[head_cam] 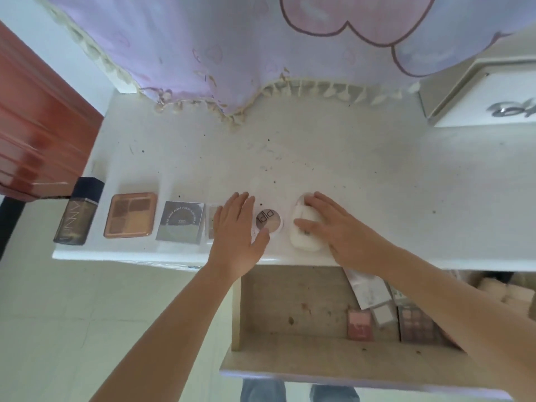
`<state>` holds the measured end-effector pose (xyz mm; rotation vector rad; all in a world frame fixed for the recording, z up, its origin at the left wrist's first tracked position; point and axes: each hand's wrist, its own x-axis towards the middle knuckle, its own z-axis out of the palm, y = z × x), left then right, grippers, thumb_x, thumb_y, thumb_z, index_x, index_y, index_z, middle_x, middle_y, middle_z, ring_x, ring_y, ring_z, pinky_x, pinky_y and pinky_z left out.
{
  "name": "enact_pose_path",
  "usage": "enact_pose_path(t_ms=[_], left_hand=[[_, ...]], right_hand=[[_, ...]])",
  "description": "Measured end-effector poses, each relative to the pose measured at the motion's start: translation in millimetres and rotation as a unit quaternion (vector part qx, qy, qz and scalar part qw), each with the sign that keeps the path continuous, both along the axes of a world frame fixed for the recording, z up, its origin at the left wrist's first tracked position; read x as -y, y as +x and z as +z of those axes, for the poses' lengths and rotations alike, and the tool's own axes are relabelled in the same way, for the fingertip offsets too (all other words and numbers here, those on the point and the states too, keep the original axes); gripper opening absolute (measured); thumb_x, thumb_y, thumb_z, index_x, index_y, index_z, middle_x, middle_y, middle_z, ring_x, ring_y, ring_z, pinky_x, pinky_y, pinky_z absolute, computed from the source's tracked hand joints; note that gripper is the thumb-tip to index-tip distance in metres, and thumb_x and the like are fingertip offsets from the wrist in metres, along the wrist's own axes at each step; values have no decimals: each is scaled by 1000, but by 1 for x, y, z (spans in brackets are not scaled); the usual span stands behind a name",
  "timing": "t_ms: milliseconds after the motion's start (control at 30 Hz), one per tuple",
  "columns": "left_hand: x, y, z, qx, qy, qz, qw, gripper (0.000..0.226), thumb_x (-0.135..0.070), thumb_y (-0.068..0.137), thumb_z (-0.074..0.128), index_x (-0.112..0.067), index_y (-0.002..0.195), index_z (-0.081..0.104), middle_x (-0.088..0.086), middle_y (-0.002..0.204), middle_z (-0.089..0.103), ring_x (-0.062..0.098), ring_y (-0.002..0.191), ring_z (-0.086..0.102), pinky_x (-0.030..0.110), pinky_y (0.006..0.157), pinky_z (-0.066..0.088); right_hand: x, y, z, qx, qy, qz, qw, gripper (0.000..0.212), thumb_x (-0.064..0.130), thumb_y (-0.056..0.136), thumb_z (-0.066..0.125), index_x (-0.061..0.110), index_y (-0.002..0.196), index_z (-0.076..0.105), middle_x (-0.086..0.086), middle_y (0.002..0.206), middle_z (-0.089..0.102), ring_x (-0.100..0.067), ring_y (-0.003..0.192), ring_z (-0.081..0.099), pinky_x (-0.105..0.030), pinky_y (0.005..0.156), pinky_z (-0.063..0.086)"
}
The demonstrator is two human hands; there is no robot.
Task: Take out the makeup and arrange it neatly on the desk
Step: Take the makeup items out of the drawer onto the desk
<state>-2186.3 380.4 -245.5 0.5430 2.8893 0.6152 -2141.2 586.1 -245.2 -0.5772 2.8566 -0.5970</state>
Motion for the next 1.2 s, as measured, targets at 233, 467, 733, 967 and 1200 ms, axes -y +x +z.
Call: enact_pose_path(t_ms=[233, 467, 733, 967, 1200], left_hand=[[15, 13, -10, 34, -73, -65, 995, 68, -34, 83, 24, 2, 140, 24, 19, 152, 12, 31, 143, 5, 34, 115, -1], [9, 38, 1, -142, 43, -57, 987, 50, -16, 83, 48, 15, 122, 45, 38, 126, 45, 46, 125, 38, 46, 105, 30], [-78, 157, -69, 227, -94, -127, 961, 33, -23, 88, 46, -9, 118, 50, 12, 117, 54, 27, 105, 53, 32, 82, 43], [-135, 164, -117, 369, -26, 57, 927, 38, -26, 85, 57, -19, 121, 48, 12, 115, 59, 29, 106, 55, 33, 82, 46], [-135, 154, -122, 308, -104, 23, 945, 39, -10, 84, 51, -16, 122, 49, 15, 119, 50, 33, 109, 49, 36, 86, 44]], right_hand=[[6, 16, -8, -10, -106, -84, 991, 37, -9, 86, 38, -6, 119, 53, -31, 141, 31, -40, 137, 17, -38, 110, 15], [-11, 34, -7, -124, -110, -165, 972, 36, 11, 89, 39, 12, 124, 32, -37, 137, 30, -35, 135, 23, -42, 108, 27], [-55, 149, -67, 66, -16, -325, 943, 26, 15, 82, 62, -5, 98, 62, -26, 93, 63, -40, 87, 59, -38, 76, 45], [-59, 127, -118, 164, 0, -307, 937, 46, 17, 83, 60, 5, 126, 48, -21, 121, 48, -34, 112, 43, -36, 90, 37], [-68, 133, -124, 127, -23, -277, 952, 40, 1, 84, 49, 0, 123, 51, -21, 123, 50, -35, 115, 43, -39, 94, 38]])
